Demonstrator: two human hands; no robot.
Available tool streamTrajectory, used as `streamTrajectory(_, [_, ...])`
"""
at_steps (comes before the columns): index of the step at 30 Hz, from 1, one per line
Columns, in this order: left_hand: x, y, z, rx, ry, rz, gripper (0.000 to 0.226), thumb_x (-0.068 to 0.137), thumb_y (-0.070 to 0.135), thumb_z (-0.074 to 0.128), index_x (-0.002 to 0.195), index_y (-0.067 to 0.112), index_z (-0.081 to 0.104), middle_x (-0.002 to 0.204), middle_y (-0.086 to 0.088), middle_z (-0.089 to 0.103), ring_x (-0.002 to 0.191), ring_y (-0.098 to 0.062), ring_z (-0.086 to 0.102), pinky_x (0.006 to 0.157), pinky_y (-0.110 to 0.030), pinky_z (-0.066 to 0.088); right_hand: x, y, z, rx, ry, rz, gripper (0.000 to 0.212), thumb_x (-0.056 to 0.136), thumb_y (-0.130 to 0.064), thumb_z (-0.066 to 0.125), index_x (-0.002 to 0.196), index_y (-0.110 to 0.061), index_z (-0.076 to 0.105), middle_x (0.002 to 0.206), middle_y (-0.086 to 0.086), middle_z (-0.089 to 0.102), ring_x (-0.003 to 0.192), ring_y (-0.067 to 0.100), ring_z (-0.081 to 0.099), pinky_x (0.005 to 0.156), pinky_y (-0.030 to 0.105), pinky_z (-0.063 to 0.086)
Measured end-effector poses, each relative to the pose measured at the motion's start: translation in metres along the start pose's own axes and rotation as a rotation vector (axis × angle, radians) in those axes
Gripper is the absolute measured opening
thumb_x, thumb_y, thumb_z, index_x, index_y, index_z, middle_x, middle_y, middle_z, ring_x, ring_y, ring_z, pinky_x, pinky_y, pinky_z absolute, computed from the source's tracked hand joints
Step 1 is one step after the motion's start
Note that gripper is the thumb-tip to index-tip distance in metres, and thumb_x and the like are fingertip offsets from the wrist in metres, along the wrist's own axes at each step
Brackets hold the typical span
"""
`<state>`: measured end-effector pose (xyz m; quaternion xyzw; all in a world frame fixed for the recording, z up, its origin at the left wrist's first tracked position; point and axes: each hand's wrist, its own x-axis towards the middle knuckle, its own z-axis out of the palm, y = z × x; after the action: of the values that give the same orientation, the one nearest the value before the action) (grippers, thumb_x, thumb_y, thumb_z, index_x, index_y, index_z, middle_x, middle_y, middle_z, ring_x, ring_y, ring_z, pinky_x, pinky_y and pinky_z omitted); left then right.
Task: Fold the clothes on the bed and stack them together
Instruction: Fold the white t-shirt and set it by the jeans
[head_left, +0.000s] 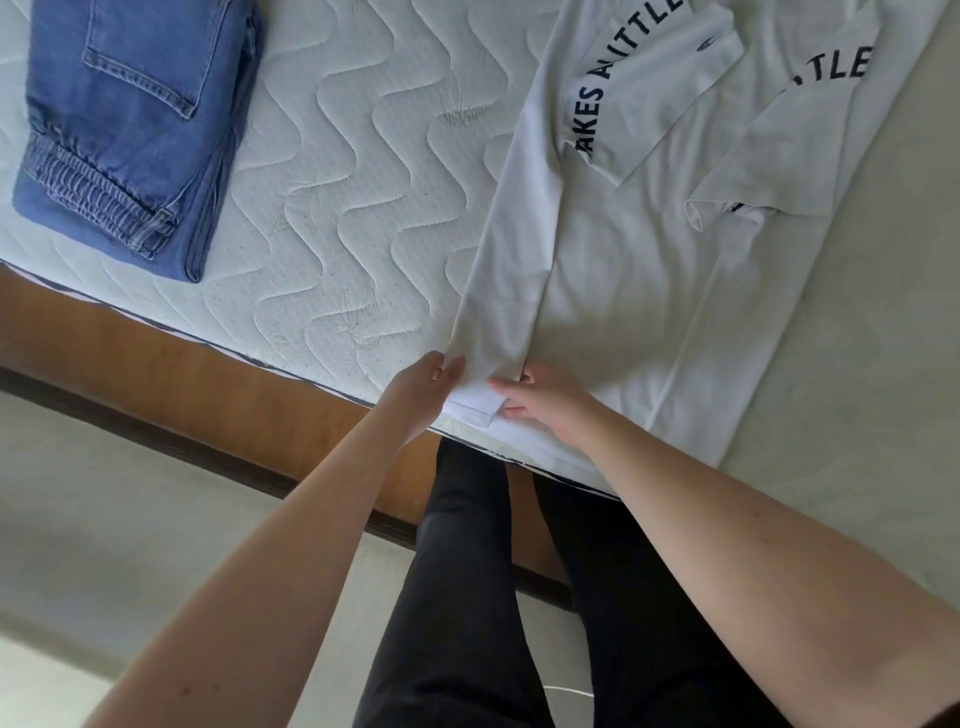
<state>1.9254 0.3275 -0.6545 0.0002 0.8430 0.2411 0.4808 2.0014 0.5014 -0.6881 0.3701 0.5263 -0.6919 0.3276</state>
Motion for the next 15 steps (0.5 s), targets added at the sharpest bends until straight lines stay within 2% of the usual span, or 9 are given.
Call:
streamTrajectory(1, [-0.004, -0.005, 0.001, -0.043, -0.018, 0.022, 0.05, 0.099, 0.056, 0.038, 0.133, 0.021, 0.049, 0.121, 0.003, 0.061, 0.093, -0.01, 0.058, 0.07, -0.026, 0.039, -0.002, 0.002, 0.002, 0.031, -0.001, -0.002, 0.02, 0.086, -0.03, 0.074, 0.099, -0.031, 0.06, 0.101, -0.003, 0.07, 0.082, 0.009, 0.073, 0.067, 0.02, 0.057])
streamTrajectory(4, [-0.022, -0.025, 0.003, -0.136, -0.058, 0.097, 0.053, 0.084, 0.057, 0.066, 0.129, 0.035, 0.05, 0.116, 0.018, 0.061, 0.102, -0.001, 0.059, 0.077, -0.022, 0.043, -0.007, 0.002, 0.002, 0.128, 0.035, -0.047, 0.017, 0.088, -0.028, 0.07, 0.102, -0.023, 0.062, 0.086, -0.003, 0.075, 0.077, 0.014, 0.074, 0.059, 0.021, 0.056])
streamTrajectory(6, [-0.027, -0.036, 0.008, -0.094, 0.0, 0.105, 0.049, 0.078, 0.045, 0.079, 0.12, 0.039, 0.054, 0.105, 0.02, 0.062, 0.096, 0.004, 0.059, 0.08, -0.021, 0.047, -0.009, -0.001, 0.0, 0.13, 0.047, -0.069, 0.015, 0.09, -0.027, 0.068, 0.102, -0.02, 0.064, 0.081, -0.008, 0.075, 0.075, 0.016, 0.074, 0.057, 0.021, 0.055])
streamTrajectory(8, [-0.029, -0.038, 0.016, 0.001, 0.085, 0.117, 0.04, 0.081, 0.035, 0.078, 0.115, 0.035, 0.059, 0.097, 0.015, 0.064, 0.09, 0.001, 0.06, 0.083, -0.026, 0.05, -0.01, -0.004, -0.002, 0.124, 0.037, -0.079, 0.013, 0.09, -0.026, 0.068, 0.101, -0.019, 0.065, 0.081, -0.007, 0.075, 0.075, 0.017, 0.074, 0.059, 0.023, 0.056])
streamTrajectory(9, [-0.031, -0.035, 0.021, 0.022, 0.135, 0.128, 0.033, 0.082, 0.034, 0.076, 0.111, 0.032, 0.06, 0.095, 0.014, 0.064, 0.087, -0.003, 0.06, 0.079, -0.026, 0.05, -0.011, -0.005, -0.003, 0.121, 0.028, -0.081, 0.014, 0.09, -0.025, 0.069, 0.102, -0.018, 0.066, 0.082, -0.006, 0.076, 0.077, 0.019, 0.074, 0.06, 0.024, 0.056])
streamTrajectory(12, [-0.035, -0.023, 0.033, -0.026, 0.322, 0.109, 0.012, 0.086, 0.026, 0.067, 0.088, 0.027, 0.056, 0.077, 0.011, 0.061, 0.07, -0.012, 0.058, 0.058, -0.025, 0.045, -0.012, -0.006, -0.004, 0.112, 0.001, -0.079, 0.018, 0.088, -0.021, 0.071, 0.104, -0.014, 0.065, 0.083, -0.002, 0.076, 0.078, 0.019, 0.074, 0.065, 0.028, 0.058])
streamTrajectory(15, [-0.039, -0.02, 0.04, -0.155, 0.486, -0.008, 0.01, 0.084, 0.014, 0.057, 0.08, 0.021, 0.051, 0.064, 0.002, 0.058, 0.059, -0.022, 0.054, 0.05, -0.033, 0.042, -0.015, -0.004, -0.002, 0.039, 0.042, -0.123, 0.015, 0.087, -0.019, 0.072, 0.097, -0.011, 0.066, 0.072, 0.002, 0.072, 0.064, 0.016, 0.068, 0.063, 0.03, 0.058])
